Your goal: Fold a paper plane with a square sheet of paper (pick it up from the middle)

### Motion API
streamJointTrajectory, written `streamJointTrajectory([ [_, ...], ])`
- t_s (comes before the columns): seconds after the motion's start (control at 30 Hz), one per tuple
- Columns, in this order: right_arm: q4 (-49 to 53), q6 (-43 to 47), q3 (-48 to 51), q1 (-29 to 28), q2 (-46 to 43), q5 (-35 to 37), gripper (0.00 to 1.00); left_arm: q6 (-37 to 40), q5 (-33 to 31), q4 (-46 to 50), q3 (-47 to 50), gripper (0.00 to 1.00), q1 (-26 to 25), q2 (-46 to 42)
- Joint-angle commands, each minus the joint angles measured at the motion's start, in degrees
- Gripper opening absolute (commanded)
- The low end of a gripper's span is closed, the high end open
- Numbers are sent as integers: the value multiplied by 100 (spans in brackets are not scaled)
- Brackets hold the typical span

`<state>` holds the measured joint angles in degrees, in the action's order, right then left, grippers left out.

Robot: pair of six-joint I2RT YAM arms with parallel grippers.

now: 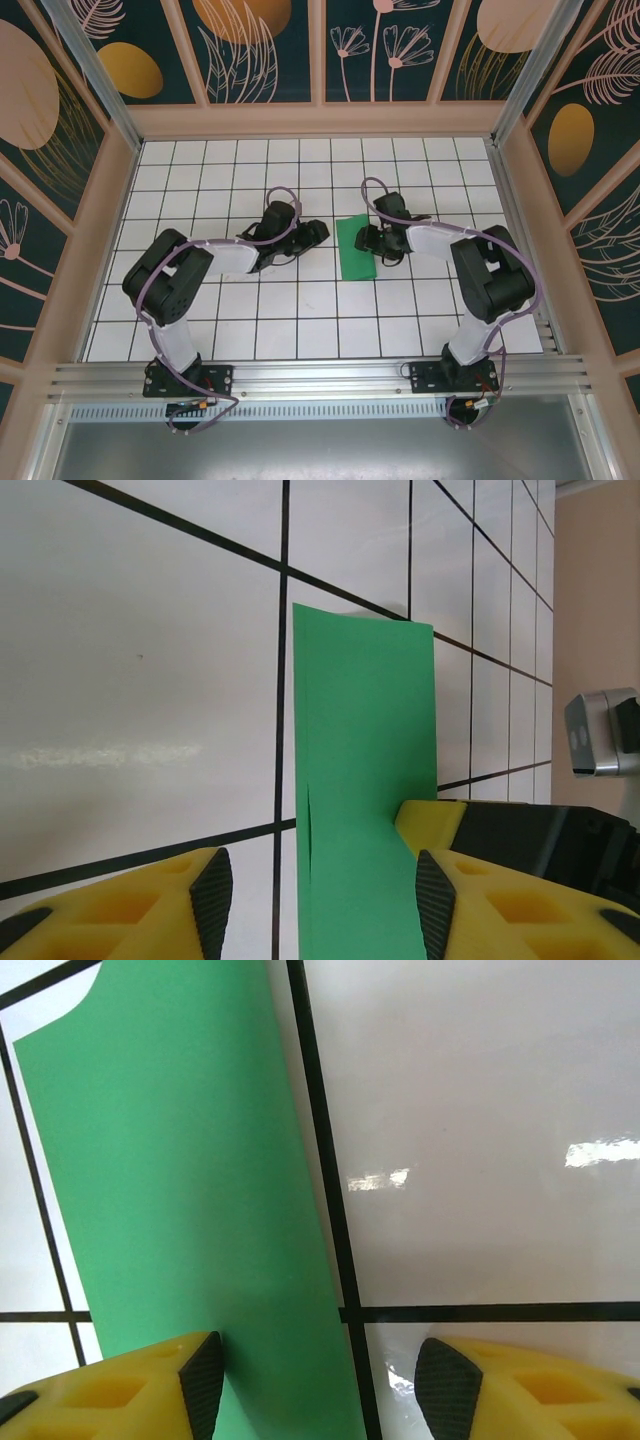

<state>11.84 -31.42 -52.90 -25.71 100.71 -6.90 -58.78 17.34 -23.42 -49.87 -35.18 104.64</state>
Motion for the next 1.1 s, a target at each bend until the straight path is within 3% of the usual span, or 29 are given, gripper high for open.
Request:
streamJointTrajectory([
  [0.0, -28, -174, 361, -138, 992, 229, 62, 89, -31, -207, -227, 53, -33, 122],
  [0.3, 20, -286, 279, -197, 1316, 350, 65, 121, 148, -273, -426, 48, -39, 352],
  [0.77, -36, 491, 320, -240, 1494, 107, 65, 109, 153, -154, -555, 43, -42, 566],
  [1.07, -26, 454, 245, -233, 1640, 118, 66, 73, 225, -149, -557, 41, -67, 640],
])
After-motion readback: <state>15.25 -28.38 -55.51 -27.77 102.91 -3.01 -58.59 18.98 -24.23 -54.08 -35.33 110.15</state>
